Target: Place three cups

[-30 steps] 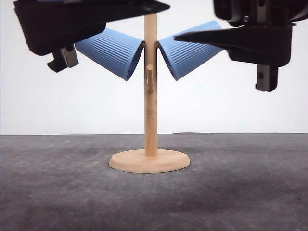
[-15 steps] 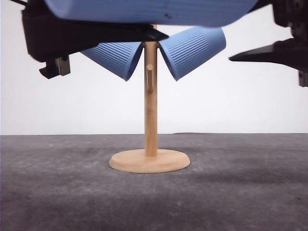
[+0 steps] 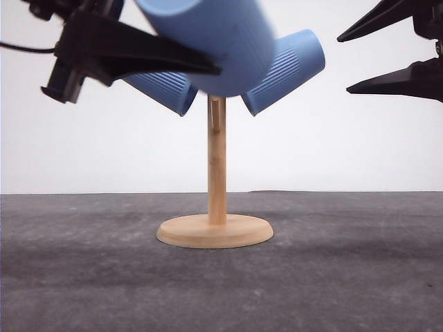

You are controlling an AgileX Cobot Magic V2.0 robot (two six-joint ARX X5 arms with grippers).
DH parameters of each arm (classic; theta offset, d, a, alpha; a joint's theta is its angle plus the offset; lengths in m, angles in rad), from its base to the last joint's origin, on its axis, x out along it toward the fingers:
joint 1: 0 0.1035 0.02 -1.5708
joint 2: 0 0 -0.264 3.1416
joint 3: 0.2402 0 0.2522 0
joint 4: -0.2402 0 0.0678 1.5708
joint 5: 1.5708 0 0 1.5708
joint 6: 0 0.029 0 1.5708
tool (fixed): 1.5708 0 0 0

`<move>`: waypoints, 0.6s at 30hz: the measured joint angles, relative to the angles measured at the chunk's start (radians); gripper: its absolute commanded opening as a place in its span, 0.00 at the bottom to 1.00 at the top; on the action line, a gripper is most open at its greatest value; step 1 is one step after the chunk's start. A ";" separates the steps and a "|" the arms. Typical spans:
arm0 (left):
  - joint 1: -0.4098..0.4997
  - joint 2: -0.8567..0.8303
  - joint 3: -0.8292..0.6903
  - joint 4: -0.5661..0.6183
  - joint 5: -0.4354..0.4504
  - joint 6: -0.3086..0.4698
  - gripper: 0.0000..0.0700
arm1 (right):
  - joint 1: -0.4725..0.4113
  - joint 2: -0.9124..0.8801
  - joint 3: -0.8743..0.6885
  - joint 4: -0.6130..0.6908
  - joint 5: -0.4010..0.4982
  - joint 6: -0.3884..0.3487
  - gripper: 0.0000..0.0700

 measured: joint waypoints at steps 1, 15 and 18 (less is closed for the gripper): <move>0.023 0.001 0.000 0.000 0.002 -0.020 0.44 | 0.000 0.000 0.000 0.000 0.000 -0.002 0.43; 0.163 0.226 0.001 0.240 0.178 -0.168 0.45 | 0.000 0.000 0.000 0.000 0.031 -0.024 0.43; 0.162 0.281 0.001 0.283 0.163 -0.192 0.45 | 0.000 0.000 0.000 0.000 0.032 -0.024 0.43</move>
